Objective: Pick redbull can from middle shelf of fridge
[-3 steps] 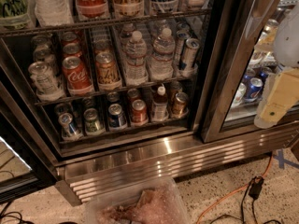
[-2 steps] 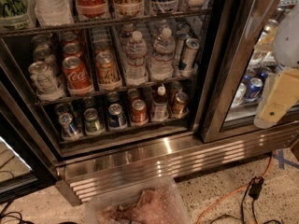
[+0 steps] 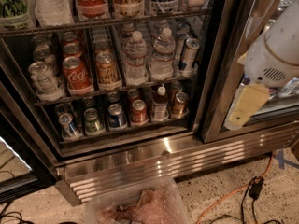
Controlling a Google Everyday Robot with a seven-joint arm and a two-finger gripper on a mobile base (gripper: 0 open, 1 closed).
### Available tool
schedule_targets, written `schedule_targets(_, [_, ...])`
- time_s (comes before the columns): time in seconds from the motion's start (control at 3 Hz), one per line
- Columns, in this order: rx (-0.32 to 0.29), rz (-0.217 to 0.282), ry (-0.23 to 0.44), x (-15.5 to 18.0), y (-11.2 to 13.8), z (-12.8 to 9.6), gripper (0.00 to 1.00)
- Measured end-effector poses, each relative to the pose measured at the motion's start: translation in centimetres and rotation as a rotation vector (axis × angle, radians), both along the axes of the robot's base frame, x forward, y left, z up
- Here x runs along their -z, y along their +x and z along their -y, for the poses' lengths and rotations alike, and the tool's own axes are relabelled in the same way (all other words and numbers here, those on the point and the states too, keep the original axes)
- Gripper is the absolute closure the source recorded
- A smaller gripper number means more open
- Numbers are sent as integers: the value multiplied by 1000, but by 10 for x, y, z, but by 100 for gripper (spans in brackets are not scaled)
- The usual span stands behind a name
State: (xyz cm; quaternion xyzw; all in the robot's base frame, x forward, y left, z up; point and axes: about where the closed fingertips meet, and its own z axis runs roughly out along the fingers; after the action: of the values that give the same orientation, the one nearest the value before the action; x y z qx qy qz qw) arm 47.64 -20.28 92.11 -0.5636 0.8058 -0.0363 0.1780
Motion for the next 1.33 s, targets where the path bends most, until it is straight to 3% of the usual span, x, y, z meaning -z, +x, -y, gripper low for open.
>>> schedule_targets(0.33, [151,20,116,33,7,-4,0])
schedule_targets(0.67, [180,86,146,27,23,-6,0])
schedule_targets(1.0, [180,86,146,27,23,-6,0])
schedule_targets(1.33, [207,121,176,28,32,-9,0])
